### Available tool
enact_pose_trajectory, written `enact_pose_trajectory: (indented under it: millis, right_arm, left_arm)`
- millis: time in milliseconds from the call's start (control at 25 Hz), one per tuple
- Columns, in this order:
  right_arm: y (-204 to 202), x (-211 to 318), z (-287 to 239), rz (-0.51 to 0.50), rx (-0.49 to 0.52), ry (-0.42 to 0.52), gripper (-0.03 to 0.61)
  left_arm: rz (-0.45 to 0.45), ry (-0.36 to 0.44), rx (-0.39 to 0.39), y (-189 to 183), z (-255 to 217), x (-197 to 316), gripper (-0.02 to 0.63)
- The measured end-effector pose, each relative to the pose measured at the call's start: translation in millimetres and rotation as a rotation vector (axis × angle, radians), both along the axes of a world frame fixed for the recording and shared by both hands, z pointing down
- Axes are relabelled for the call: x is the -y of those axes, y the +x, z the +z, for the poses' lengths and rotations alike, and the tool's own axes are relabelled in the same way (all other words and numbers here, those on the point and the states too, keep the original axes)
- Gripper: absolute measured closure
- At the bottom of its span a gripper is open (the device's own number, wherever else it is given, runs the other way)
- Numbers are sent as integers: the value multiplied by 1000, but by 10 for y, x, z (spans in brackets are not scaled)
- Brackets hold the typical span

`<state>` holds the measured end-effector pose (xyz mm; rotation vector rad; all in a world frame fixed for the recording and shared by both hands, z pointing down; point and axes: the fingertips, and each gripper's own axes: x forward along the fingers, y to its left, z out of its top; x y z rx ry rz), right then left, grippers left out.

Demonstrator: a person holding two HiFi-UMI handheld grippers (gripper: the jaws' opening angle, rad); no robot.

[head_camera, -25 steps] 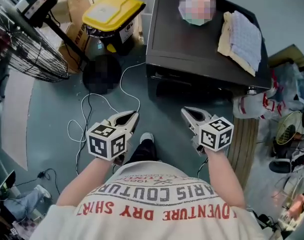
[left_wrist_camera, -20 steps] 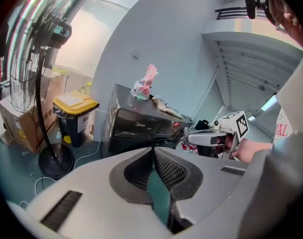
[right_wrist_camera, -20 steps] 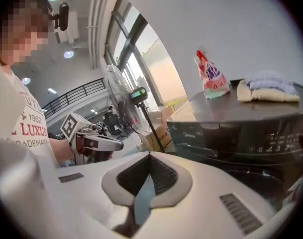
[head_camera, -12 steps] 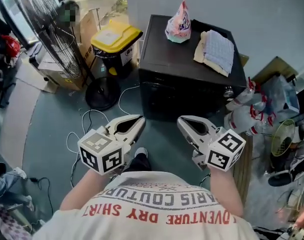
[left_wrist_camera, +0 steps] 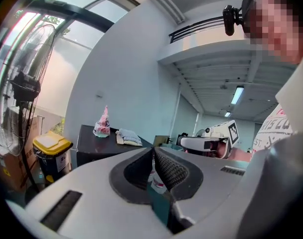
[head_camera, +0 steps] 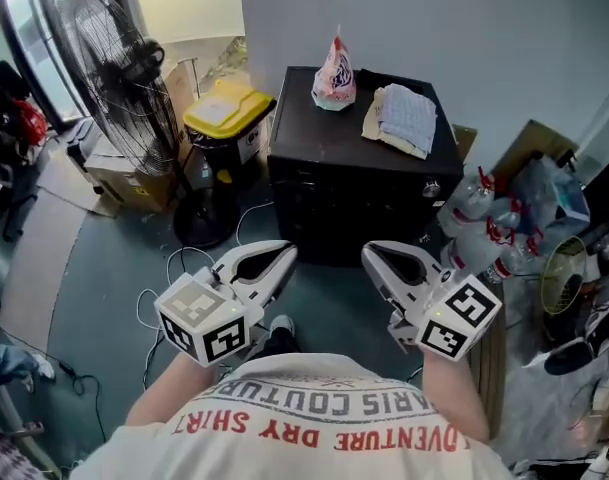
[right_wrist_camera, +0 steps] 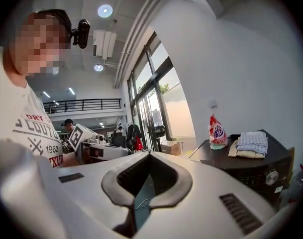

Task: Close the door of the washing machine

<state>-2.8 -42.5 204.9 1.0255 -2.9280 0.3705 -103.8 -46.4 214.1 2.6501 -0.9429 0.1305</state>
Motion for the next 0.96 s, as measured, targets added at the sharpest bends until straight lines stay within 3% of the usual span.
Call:
enact_pose_trajectory:
  millis: [360,960]
  right_arm:
    - [99,-212,185,28,-7,-36,558]
    - [222,-194,282,49,-20,-56,558]
  left_arm:
    - [14,5,8,79,105,-219,575]
    - [43,-28,20,227,255,-140,575]
